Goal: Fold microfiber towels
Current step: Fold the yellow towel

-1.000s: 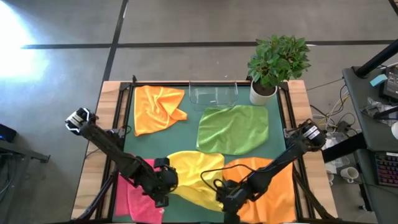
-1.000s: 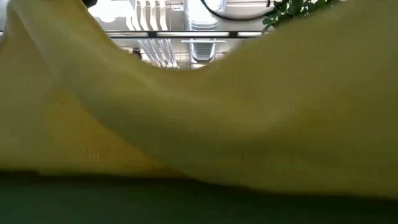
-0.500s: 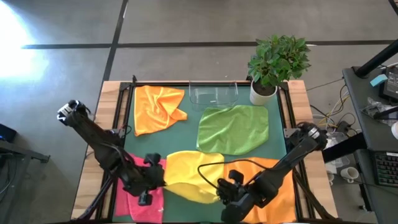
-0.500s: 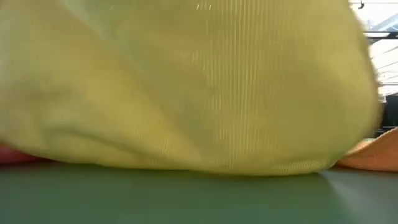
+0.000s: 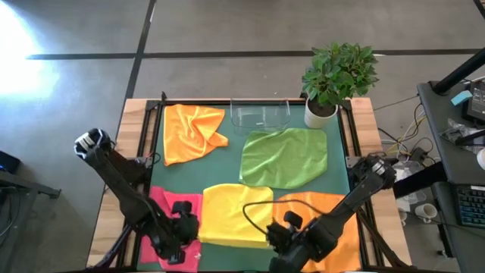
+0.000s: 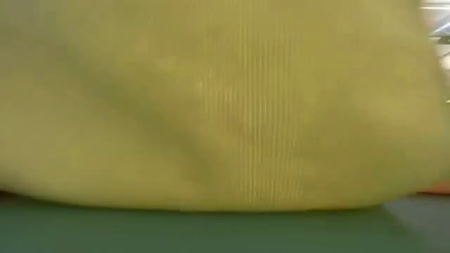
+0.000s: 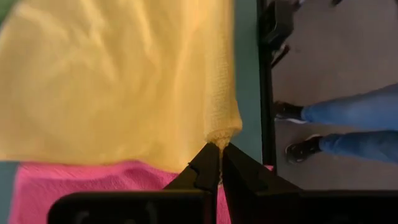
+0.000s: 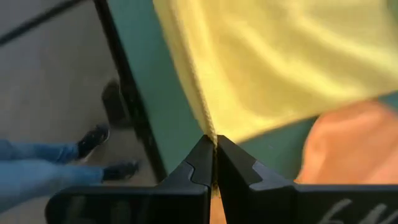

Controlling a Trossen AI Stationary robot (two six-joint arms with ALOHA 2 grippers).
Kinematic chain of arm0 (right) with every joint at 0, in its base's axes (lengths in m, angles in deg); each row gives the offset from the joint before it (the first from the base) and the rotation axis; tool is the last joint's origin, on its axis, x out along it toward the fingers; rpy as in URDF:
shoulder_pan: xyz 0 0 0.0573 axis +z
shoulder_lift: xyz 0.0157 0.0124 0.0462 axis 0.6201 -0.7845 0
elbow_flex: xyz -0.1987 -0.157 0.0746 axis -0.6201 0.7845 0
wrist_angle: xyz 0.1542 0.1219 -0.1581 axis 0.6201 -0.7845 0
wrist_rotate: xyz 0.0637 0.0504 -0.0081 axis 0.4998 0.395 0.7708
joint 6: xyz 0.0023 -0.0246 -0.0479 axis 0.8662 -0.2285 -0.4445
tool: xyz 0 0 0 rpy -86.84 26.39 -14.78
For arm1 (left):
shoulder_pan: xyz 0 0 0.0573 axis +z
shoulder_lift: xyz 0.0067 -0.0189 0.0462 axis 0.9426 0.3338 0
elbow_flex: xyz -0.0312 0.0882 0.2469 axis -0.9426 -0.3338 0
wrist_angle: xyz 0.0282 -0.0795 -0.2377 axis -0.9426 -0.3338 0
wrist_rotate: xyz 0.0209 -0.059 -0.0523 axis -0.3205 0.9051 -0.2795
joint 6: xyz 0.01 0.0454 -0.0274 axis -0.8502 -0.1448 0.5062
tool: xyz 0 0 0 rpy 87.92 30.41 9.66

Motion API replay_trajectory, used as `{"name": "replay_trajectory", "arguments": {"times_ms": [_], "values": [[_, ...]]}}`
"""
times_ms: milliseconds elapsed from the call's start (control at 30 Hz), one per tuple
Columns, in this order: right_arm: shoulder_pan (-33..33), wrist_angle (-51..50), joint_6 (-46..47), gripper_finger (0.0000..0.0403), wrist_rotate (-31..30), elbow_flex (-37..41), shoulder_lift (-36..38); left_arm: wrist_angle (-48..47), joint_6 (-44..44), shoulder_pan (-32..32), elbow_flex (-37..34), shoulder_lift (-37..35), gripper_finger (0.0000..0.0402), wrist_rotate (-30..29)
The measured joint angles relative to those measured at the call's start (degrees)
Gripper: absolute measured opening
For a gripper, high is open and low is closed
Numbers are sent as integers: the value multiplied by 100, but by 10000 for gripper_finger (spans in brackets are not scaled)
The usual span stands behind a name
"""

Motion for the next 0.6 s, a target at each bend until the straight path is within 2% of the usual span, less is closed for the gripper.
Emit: {"name": "replay_trajectory", "arguments": {"times_ms": [233,467,600], "values": [[166,767,269,8,111,0,-615,172,442,-88,9,501,0,-4],[101,410,416,8,35,4,-889,-207,447,-74,9,526,0,-474],[4,-87,410,8,-333,4,-716,-584,459,3,11,451,0,-673]]}}
